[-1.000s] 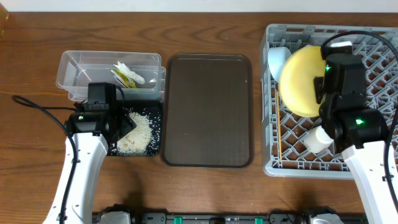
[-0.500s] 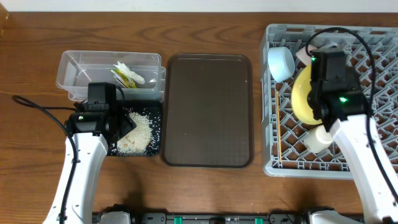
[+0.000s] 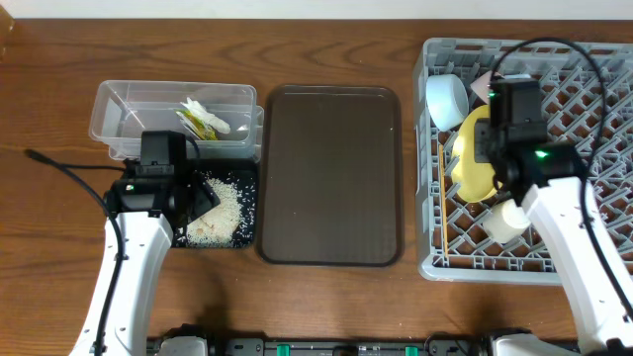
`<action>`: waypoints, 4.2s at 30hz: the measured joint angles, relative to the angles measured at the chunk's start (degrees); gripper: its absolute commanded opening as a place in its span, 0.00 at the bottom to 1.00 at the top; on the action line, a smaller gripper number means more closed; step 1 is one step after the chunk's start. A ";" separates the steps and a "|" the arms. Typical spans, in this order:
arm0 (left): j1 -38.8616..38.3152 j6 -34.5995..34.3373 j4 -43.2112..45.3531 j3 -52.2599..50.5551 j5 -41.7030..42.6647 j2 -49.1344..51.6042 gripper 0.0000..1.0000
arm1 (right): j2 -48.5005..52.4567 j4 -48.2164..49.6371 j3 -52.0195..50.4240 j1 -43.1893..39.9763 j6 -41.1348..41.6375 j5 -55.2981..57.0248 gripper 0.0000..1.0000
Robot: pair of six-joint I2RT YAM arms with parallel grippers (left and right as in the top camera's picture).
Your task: Sort waste into correct bins and load items into the dishwasher rack
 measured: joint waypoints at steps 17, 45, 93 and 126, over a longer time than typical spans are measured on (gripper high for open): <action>-2.45 14.93 -8.52 1.75 12.28 -11.30 0.82 | -11.26 -16.33 -3.48 -9.29 5.46 -24.04 0.99; -2.45 16.79 -2.43 -5.18 12.81 -45.75 0.99 | -56.41 -15.72 -26.71 -9.29 5.51 -22.60 0.99; -2.45 16.79 -2.45 -5.35 12.81 -45.75 1.00 | -78.42 36.13 -66.27 -6.75 -3.78 -21.14 0.99; -2.45 17.79 -2.75 -5.57 12.04 -46.10 1.00 | -78.42 36.13 -66.27 -6.78 -3.82 -21.14 0.99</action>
